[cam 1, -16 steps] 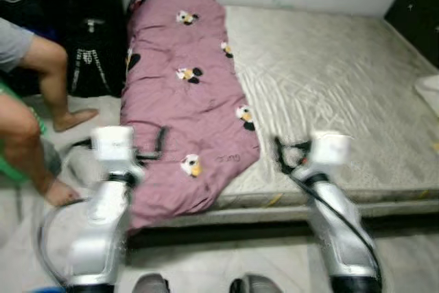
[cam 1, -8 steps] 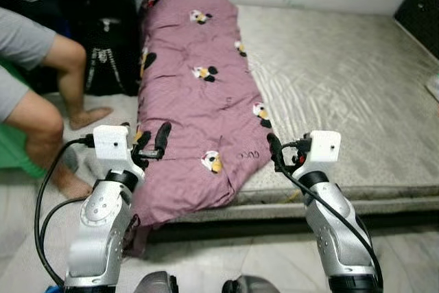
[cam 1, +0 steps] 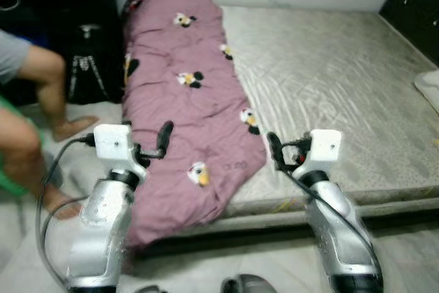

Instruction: Clean up the room

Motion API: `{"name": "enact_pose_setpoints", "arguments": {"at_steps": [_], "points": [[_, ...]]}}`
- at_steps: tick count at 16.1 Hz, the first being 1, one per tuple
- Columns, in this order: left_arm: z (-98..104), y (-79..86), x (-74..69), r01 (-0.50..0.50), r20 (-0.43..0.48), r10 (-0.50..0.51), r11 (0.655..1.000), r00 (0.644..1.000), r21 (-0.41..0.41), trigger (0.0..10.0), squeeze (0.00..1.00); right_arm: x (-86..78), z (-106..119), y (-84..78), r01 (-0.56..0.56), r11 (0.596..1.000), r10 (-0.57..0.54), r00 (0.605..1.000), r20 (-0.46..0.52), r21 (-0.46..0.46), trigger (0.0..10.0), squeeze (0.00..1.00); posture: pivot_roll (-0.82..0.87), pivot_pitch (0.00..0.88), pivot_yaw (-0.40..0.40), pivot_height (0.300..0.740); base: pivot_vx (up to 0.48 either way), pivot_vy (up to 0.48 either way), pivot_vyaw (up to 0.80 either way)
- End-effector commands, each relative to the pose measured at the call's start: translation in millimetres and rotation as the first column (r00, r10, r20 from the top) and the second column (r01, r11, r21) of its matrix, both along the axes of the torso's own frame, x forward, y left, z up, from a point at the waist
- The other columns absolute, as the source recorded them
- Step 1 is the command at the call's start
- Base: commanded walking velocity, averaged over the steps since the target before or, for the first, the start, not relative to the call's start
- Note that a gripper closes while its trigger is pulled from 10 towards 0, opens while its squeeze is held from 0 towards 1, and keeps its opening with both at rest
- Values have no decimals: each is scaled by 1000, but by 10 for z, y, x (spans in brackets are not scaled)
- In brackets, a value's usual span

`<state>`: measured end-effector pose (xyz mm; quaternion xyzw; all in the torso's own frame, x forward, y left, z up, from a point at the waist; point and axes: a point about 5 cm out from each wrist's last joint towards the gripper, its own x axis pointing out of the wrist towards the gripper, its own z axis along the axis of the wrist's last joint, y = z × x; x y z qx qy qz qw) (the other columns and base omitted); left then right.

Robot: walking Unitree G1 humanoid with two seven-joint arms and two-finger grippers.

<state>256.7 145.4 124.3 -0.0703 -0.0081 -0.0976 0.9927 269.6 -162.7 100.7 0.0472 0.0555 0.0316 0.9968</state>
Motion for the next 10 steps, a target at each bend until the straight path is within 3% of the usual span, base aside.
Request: {"name": "enact_pose_setpoints", "arguments": {"at_steps": [1, 3, 7, 10], "points": [[11, 52, -11, -16, 5, 16, 1000, 1000, 17, 10000, 0, 16, 40, 8, 3, 1000, -3, 1000, 17, 1, 10000, 0, -7, 51, -87, 740, 326, 0, 0], [1, 58, -4, -28, -5, 28, 999, 1000, 21, 10000, 0, 22, 46, 2, 6, 1000, -6, 1000, 19, -2, 10000, 0, -9, 55, -88, 740, 291, 0, 0], [-14, 56, -8, -31, -14, 32, 999, 999, 26, 10000, 0, 28, 51, -18, 12, 1000, -12, 1000, 21, -8, 10000, 0, -8, 61, -89, 740, 0, 0, 0], [-58, 113, -69, -82, -22, 85, 992, 996, 96, 10000, 0, 61, 29, 2, 4, 1000, -3, 1000, 15, -15, 10000, 0, 10, 75, -90, 740, 0, 0, 0]]}}
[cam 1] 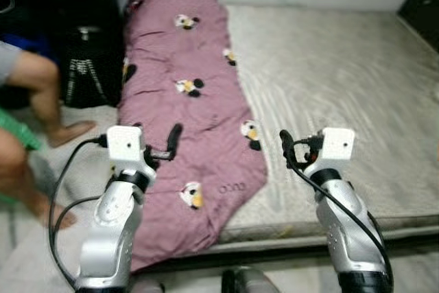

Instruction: Clean up the room

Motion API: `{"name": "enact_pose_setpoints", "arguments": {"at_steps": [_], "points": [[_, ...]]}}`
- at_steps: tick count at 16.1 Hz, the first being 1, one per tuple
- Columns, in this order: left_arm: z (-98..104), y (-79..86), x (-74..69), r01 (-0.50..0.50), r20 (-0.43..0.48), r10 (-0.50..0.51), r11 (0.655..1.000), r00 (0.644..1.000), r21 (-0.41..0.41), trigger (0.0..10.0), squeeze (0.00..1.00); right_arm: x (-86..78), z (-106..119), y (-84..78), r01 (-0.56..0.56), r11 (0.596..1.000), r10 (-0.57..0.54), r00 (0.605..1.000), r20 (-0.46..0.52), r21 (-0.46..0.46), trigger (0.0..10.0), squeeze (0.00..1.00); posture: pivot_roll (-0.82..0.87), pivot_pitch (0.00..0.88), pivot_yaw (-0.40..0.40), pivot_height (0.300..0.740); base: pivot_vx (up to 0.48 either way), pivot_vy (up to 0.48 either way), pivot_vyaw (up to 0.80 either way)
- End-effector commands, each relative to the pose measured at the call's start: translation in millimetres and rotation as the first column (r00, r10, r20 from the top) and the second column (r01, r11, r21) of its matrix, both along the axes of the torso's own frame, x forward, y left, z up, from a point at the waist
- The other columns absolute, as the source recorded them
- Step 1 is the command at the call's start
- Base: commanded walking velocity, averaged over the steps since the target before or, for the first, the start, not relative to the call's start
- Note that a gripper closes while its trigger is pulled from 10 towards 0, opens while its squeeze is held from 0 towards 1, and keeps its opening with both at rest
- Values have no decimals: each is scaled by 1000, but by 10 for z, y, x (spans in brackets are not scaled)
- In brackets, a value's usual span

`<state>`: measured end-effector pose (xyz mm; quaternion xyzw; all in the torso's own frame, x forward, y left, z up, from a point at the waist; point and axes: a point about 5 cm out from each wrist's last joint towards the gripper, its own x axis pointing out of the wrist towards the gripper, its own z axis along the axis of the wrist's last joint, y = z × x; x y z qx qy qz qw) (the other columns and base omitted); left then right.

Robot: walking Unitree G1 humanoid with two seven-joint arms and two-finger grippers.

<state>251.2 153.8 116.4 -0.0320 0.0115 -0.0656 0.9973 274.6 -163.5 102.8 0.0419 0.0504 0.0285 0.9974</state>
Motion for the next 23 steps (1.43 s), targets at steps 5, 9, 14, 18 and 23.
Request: {"name": "enact_pose_setpoints", "arguments": {"at_steps": [5, 9, 14, 18, 23], "points": [[-3, 227, -195, -74, -9, 75, 994, 997, 80, 10000, 0, 121, -15, 59, -26, 1000, 26, 1000, 0, 0, 10000, 0, 50, 114, -89, 728, 0, 0, 0], [12, 220, -217, -89, -2, 90, 991, 996, 101, 10000, 0, 99, -32, 100, -34, 999, 34, 999, -2, 9, 10000, 0, 49, 125, -85, 683, 0, 0, 0], [30, 206, -196, -90, 2, 90, 991, 996, 103, 10000, 0, 102, -29, 100, -30, 999, 30, 1000, 5, 16, 10000, 0, 45, 123, -82, 624, 0, 0, 0], [34, 191, -169, -107, 2, 107, 990, 994, 94, 10000, 0, 116, -3, 92, -34, 999, 34, 999, 17, 22, 10000, 0, 40, 119, -89, 595, 0, 0, 0], [33, 159, -149, -95, -5, 95, 993, 995, 72, 10000, 0, 115, 3, 94, -36, 999, 36, 999, 18, 17, 10000, 0, 33, 114, -94, 595, 0, 0, 0]]}}
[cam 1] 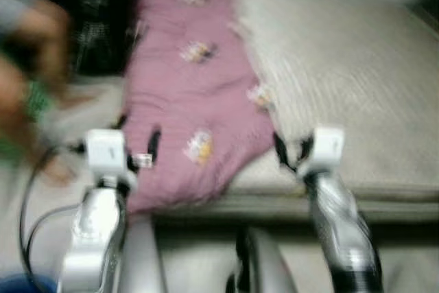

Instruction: Clean up the room

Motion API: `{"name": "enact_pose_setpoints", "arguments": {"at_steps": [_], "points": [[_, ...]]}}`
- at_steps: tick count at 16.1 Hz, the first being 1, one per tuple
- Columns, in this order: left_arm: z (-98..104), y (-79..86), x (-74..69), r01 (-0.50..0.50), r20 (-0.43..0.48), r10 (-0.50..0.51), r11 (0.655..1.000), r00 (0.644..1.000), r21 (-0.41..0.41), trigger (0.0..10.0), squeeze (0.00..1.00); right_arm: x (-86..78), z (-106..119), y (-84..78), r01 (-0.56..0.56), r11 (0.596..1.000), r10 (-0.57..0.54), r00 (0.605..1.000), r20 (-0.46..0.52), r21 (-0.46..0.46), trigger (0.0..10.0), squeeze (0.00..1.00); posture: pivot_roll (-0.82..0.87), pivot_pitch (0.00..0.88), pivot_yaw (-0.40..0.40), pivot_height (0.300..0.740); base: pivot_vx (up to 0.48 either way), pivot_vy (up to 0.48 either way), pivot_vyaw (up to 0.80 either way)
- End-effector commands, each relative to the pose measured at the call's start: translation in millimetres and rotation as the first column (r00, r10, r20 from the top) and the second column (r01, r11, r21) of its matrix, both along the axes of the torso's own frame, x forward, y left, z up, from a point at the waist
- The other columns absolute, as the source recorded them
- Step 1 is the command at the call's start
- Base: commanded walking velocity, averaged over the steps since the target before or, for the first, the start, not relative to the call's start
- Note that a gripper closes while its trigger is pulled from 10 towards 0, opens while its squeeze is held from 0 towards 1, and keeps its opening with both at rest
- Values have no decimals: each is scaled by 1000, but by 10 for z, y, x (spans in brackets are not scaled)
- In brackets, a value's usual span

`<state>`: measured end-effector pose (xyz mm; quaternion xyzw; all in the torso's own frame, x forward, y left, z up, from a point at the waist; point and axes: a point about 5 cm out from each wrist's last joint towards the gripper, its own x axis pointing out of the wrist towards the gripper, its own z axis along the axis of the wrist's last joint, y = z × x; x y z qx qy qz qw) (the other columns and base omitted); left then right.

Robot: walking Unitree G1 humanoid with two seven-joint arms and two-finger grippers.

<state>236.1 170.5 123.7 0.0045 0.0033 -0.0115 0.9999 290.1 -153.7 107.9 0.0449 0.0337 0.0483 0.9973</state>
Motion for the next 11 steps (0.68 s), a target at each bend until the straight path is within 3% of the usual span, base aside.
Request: {"name": "enact_pose_setpoints", "arguments": {"at_steps": [1, 3, 5, 6, 8, 10, 11], "points": [[-37, -12, 8, 10, -26, -10, 1000, 1000, -4, 10000, 0, -37, -46, -4, 1, 1000, -1, 1000, -17, 8, 10000, 0, 33, 115, -93, 595, 0, 0, 0], [-28, -12, 13, -4, -27, 4, 1000, 1000, -9, 10000, 0, -33, -45, 5, -3, 1000, 3, 1000, -19, 6, 10000, 0, 33, 117, -97, 595, 0, 0, 0], [0, 56, -10, -84, -34, 85, 996, 996, 19, 10000, 0, -19, -57, 81, -47, 999, 47, 998, -40, 4, 10000, 0, 41, 137, -100, 595, 0, 0, 0], [40, 143, -80, -152, -26, 153, 988, 988, 40, 10000, 0, -7, -110, 179, -107, 994, 107, 991, -81, 2, 10000, 0, 59, 170, -105, 595, 0, 0, 0], [32, 206, -194, -195, -49, 195, 981, 980, 19, 10000, 0, 7, -155, 315, -187, 982, 187, 976, -110, 7, 10000, 0, 86, 199, -114, 595, 0, 0, 0], [-25, 288, -410, -210, -94, 212, 977, 973, 33, 10000, 0, 105, -227, 551, -279, 960, 278, 953, -125, 5, 10000, 0, 125, 229, -125, 595, 0, 0, 0], [-10, 296, -451, -203, -99, 205, 979, 974, 30, 10000, 0, 147, -253, 639, -308, 951, 307, 943, -130, 13, 10000, 0, 143, 243, -127, 595, 0, 0, 0]]}}
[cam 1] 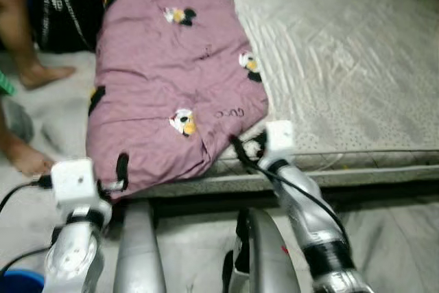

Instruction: Clean up the room

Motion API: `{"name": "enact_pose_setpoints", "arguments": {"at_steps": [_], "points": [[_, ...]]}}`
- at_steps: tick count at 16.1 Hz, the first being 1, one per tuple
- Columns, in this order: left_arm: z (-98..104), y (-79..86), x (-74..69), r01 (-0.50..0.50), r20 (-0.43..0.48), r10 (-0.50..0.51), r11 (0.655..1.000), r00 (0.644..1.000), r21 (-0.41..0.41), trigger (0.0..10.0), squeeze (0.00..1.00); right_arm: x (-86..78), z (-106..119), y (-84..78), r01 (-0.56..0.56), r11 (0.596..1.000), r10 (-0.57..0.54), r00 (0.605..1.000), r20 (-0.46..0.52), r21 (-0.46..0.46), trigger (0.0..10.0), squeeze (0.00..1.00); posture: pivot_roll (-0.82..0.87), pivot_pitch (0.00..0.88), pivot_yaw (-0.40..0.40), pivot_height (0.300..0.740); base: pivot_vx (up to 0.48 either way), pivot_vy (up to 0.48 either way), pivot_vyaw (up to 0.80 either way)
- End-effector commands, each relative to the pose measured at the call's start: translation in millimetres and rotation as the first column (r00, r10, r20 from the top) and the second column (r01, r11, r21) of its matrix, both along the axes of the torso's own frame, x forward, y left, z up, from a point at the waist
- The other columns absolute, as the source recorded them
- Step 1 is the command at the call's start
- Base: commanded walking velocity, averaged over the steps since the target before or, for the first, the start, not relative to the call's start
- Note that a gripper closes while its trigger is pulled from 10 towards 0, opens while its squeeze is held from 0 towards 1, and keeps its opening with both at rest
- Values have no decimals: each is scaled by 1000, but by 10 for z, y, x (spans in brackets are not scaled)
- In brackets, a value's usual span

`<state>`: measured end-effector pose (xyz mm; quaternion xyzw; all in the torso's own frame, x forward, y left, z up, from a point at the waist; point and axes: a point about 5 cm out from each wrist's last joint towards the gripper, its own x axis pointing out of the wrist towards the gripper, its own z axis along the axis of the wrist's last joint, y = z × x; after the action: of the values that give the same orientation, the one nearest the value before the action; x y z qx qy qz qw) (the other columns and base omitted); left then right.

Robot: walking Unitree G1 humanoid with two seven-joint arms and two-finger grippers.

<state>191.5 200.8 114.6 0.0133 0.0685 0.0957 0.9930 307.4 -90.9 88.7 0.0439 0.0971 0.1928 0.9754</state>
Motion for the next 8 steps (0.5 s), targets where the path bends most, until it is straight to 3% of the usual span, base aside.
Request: {"name": "enact_pose_setpoints", "arguments": {"at_steps": [1, 3, 5, 8], "points": [[89, 2, -34, 9, 20, -10, 1000, 1000, 5, 10000, 0, -3, -67, 74, -40, 999, 40, 999, -10, -4, 10000, 0, 153, 254, -126, 595, 0, 0, 0], [84, 37, -136, -9, -25, 10, 1000, 1000, 22, 10000, 0, 103, -49, 197, -74, 997, 74, 997, 19, -5, 10000, 0, 176, 288, -124, 595, 0, 0, 0], [70, 111, -331, -45, -84, 49, 998, 995, 51, 10000, 0, 248, 12, 296, -77, 997, 76, 996, 36, 9, 10000, 0, 204, 326, -121, 590, 0, 0, 0], [97, 144, -414, -58, -104, 63, 997, 993, 56, 10000, 0, 361, 80, 377, -60, 998, 58, 997, 59, 28, 10000, 0, 220, 345, -121, 565, 0, 0, 0]]}}
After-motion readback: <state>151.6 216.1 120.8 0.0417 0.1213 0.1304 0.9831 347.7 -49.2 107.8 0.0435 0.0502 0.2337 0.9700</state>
